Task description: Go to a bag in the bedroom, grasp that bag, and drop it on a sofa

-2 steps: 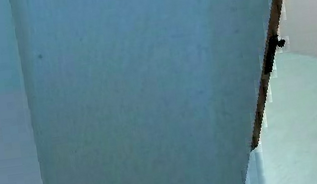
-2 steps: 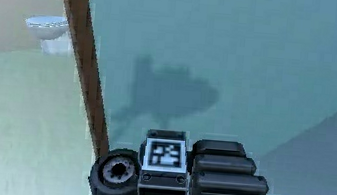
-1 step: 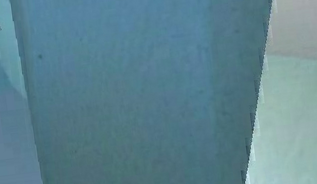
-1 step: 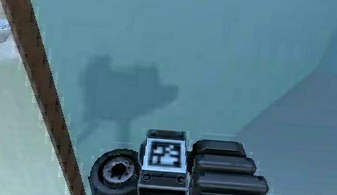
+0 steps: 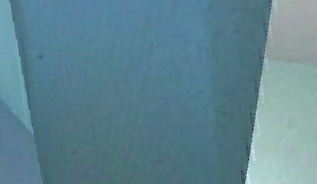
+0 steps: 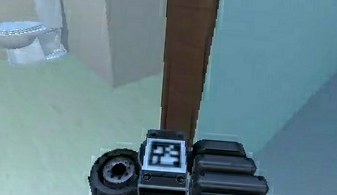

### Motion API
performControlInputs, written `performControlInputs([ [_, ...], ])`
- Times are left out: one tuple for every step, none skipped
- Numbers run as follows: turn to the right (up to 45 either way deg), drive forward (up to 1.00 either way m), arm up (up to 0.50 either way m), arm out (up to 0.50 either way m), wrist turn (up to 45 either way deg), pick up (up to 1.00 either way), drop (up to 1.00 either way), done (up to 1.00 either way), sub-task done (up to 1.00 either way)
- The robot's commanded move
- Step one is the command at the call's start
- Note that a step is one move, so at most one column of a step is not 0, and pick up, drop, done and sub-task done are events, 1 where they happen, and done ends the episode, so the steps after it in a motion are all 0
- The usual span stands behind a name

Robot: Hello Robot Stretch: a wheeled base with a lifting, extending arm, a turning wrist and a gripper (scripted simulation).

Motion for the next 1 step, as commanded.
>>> performControlInputs([
  [3.0,0.00,0.00,0.00,0.0,0.00,0.00,0.00,0.00],
])
